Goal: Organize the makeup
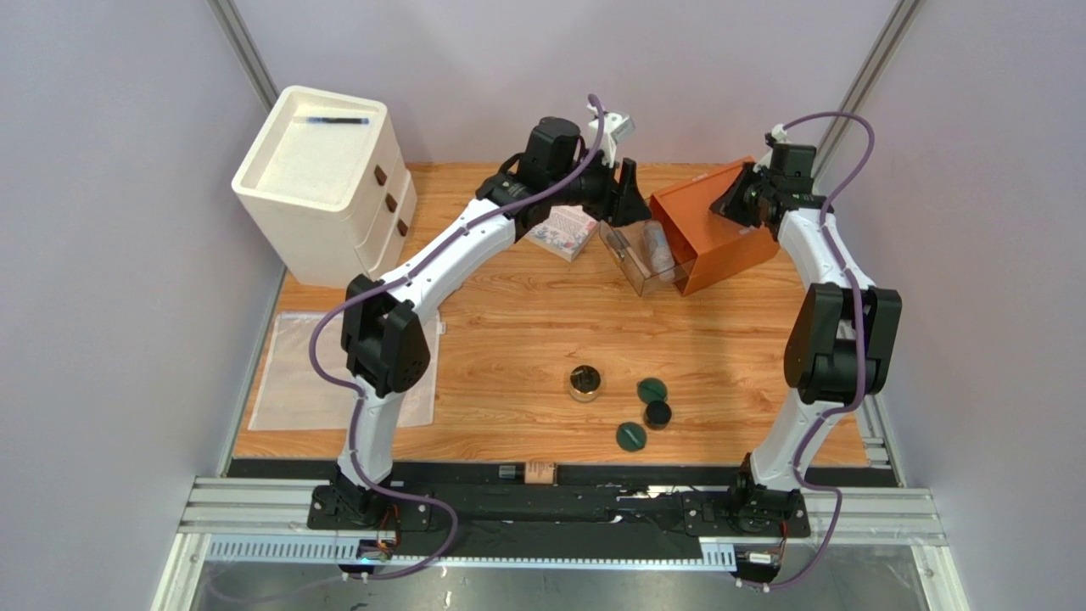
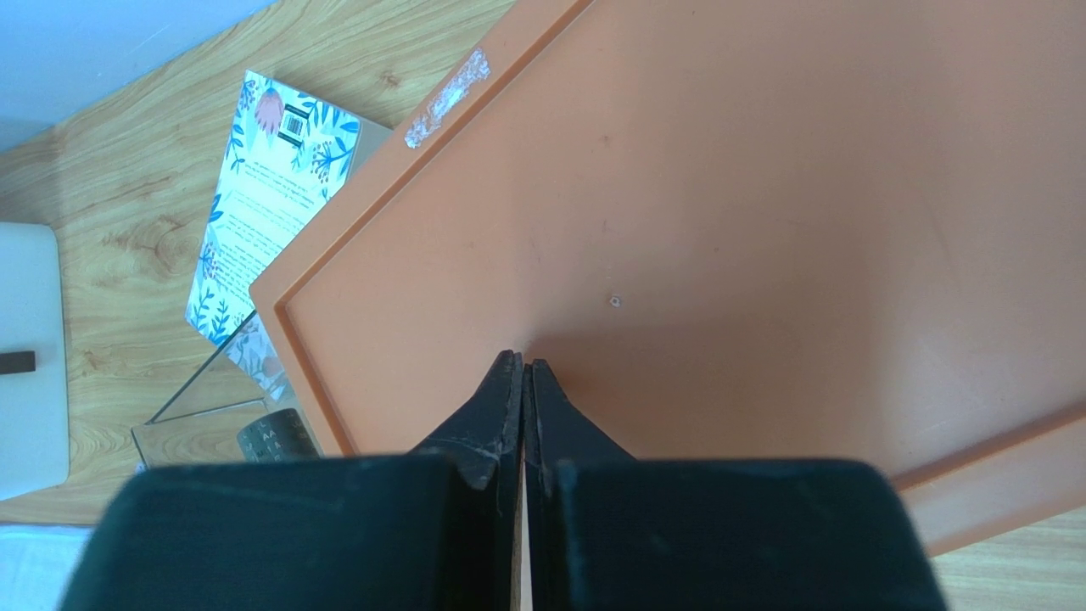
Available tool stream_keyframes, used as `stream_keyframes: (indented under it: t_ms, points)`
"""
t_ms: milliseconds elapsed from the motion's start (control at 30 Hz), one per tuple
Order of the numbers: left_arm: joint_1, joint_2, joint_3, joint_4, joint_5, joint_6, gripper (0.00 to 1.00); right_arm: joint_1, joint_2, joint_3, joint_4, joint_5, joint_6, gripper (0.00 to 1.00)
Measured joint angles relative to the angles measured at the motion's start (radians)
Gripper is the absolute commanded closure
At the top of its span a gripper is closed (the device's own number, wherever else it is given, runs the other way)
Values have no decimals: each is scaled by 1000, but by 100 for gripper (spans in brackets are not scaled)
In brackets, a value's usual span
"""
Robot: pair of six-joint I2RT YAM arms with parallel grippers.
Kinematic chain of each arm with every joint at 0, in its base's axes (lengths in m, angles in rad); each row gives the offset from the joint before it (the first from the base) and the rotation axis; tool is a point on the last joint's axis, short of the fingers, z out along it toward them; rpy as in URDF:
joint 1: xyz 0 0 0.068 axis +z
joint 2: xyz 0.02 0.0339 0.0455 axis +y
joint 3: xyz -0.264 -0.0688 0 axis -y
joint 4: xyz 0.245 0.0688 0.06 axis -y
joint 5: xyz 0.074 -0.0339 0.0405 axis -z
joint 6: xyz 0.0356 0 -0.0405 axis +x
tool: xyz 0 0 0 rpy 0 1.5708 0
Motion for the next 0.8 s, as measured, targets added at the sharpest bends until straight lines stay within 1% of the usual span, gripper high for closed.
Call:
stream_keyframes:
  t_ms: [133,200,267,367,400,500,600,667,800]
  points:
    - [-16,-33,-43,-62,-27,69,39,0,0,0,0,0,0,100]
    - [-23,-61,-101,-77,-43,93,39,0,0,0,0,0,0,100]
    - [-27,-114,-200,-92,-63,121,36,0,0,0,0,0,0,100]
    - [-40,-229,-393,-129,-104,196,33,0,-1,-3,3,1,0,100]
    - [-46,-281,-474,-142,-134,242,33,0,-2,-6,6,1,0,100]
    - [-80,-423,-642,-215,-192,357,32,0,-4,-11,13,1,0,100]
    - [-135,-546,-770,-270,-211,418,31,0,-4,-13,15,1,0,100]
    - [-180,-613,-843,-306,-216,430,31,0,-5,-17,20,1,0,100]
    - [-256,-644,-916,-355,-219,427,31,0,-5,-18,20,1,0,100]
